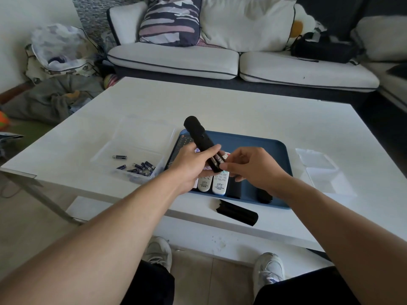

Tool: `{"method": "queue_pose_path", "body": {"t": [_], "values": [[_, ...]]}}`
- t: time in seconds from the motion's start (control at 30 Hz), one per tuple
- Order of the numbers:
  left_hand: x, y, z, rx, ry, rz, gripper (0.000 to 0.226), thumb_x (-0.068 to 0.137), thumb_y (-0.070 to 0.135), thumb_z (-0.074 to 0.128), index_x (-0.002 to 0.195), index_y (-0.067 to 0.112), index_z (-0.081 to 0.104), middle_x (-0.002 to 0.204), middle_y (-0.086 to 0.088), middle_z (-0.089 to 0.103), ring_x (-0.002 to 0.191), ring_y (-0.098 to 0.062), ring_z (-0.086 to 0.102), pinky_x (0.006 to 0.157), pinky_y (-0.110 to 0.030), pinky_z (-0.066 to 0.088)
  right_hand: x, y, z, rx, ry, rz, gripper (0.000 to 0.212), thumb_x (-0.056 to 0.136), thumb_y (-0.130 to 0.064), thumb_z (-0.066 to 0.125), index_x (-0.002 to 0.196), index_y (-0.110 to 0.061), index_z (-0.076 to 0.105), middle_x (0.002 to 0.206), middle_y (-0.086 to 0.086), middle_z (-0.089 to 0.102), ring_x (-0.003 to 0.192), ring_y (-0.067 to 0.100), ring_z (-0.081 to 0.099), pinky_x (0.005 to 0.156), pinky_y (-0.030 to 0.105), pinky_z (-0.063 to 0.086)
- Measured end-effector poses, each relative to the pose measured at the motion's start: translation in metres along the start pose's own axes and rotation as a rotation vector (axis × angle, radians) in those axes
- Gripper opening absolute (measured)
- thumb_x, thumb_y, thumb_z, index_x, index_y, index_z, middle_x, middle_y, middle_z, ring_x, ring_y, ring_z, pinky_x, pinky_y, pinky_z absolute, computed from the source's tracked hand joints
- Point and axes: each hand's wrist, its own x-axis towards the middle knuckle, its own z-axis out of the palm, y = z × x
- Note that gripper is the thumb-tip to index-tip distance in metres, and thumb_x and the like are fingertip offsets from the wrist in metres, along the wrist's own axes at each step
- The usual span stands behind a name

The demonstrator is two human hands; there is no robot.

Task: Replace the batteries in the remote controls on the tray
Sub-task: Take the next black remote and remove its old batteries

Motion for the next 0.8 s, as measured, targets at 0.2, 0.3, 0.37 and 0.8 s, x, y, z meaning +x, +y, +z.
{"method": "queue_pose_path", "body": {"t": [0.2, 0.3, 0.37, 0.8], "values": [[0.0004, 0.0003, -0.0002, 0.023, 0.004, -0.003, 0.004, 0.094, 0.009, 0.069, 0.095, 0.008, 0.066, 0.105, -0.013, 0.076, 0.089, -0.027, 0.075, 0.079, -0.043, 0.063, -0.0020, -0.0008, -0.0026, -0.031, 0.022, -0.021, 0.019, 0.084, -0.036, 0.079, 0.088, -0.018, 0.074, 0.076, -0.005, 0.076, 0.070, 0.009, 0.072, 0.060, 0.015, 0.054], [0.0015, -0.0008, 0.0004, 0.042, 0.028, -0.001, 0.011, 0.091, 0.011, 0.072, 0.099, 0.004, 0.068, 0.106, -0.015, 0.075, 0.092, -0.029, 0.075, 0.075, -0.042, 0.063, -0.0030, -0.0023, -0.0018, -0.028, 0.028, -0.026, 0.017, 0.085, -0.035, 0.079, 0.086, -0.018, 0.075, 0.075, -0.006, 0.076, 0.066, 0.005, 0.070, 0.056, 0.012, 0.051], [0.0028, -0.0018, 0.0004, 0.043, 0.039, -0.004, 0.020, 0.090, 0.012, 0.074, 0.105, 0.000, 0.067, 0.107, -0.016, 0.075, 0.090, -0.028, 0.075, 0.072, -0.039, 0.063, -0.0031, -0.0017, -0.0003, 0.012, 0.021, -0.022, 0.018, 0.085, -0.034, 0.079, 0.086, -0.017, 0.075, 0.077, -0.003, 0.076, 0.072, 0.009, 0.072, 0.061, 0.016, 0.056], [0.0035, -0.0042, 0.0017, 0.089, 0.015, -0.003, 0.029, 0.093, 0.013, 0.071, 0.115, -0.003, 0.062, 0.105, -0.016, 0.075, 0.074, -0.020, 0.074, 0.060, -0.031, 0.059, -0.0033, 0.0017, 0.0065, 0.207, -0.032, 0.046, 0.026, 0.083, -0.022, 0.080, 0.091, -0.004, 0.063, 0.083, 0.013, 0.076, 0.081, 0.028, 0.075, 0.076, 0.036, 0.063]]}}
